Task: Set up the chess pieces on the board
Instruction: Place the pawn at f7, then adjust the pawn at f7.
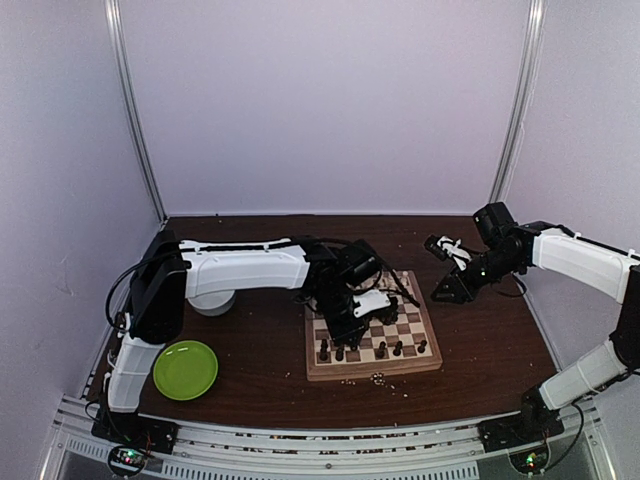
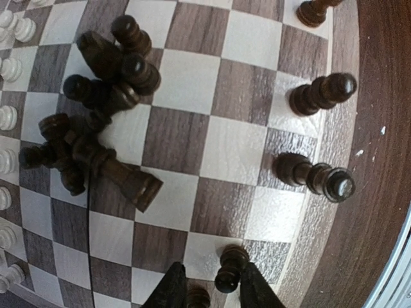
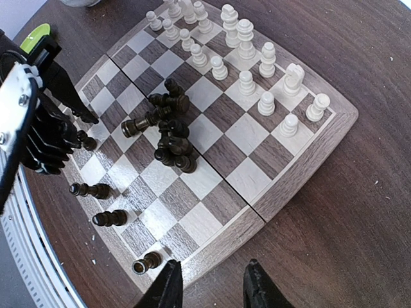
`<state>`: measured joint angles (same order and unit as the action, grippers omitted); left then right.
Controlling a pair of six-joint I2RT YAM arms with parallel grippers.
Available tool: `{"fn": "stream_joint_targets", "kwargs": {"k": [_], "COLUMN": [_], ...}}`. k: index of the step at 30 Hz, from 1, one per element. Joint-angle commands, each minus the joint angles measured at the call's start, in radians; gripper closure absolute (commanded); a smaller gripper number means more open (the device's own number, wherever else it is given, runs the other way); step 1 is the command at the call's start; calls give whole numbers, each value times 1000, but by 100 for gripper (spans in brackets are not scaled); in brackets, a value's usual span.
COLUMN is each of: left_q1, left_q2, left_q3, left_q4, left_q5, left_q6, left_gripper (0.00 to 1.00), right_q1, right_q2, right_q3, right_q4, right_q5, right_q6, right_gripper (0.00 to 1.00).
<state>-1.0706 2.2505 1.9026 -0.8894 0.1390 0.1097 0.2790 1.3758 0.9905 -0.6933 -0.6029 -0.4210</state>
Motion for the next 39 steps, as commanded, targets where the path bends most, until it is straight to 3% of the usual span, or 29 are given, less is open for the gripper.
{"fn": "stream_joint_targets", "kwargs": {"k": [1, 12, 19, 26, 32, 35, 39], "left_q1": [1, 27, 191, 393, 563, 612, 619], "left_q2": [-78, -143, -360, -559, -749, -821, -841], "left_q3": [73, 37, -13, -153, -413, -535, -549], "left_q4": [32, 68, 115, 242, 476, 558, 568], "left_q5": [-5, 4, -53, -203, -213, -216, -212], "left_q6": [-12, -58, -146, -201, -259, -269, -271], "left_gripper": [70, 70, 63, 55, 53, 51, 50], "right_q1": [-6, -3, 168, 393, 551, 601, 629], "right_q2": [6, -18, -73, 89, 240, 308, 385], "right_q3": [27, 28, 113, 266, 316, 339, 378], "right_q4": [-15, -26, -65, -176, -227, -246, -244], "right_q5": [-15, -45, -2, 83, 188, 239, 291], "right_q6": [-15, -35, -86, -144, -198, -208, -191], "right_gripper": [66, 66, 68, 69, 61, 62, 62]}}
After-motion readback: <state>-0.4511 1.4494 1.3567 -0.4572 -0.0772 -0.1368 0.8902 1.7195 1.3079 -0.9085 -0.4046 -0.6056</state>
